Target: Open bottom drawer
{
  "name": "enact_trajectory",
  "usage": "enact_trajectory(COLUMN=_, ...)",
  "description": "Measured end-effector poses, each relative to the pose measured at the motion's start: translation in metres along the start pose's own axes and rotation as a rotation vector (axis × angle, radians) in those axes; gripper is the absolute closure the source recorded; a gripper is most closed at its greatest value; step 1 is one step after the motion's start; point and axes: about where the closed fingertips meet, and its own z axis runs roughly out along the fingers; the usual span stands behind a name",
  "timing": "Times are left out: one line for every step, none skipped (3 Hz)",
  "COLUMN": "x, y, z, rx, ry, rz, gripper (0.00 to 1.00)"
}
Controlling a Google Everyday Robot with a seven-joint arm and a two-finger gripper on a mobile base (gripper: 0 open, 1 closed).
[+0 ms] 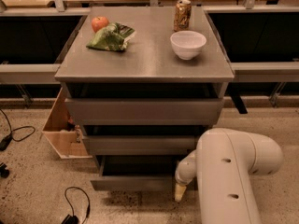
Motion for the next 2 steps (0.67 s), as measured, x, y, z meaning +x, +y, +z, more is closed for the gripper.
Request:
enact_trajectory(x=0.012, y=0.037, z=0.03, rx=-0.113, ry=0.0, rz=0.045, gripper=0.18)
enact_trajectory(x=0.023, y=0.046, z=0.032, rx=-0.142, ry=0.003, rz=0.064, gripper=0.42)
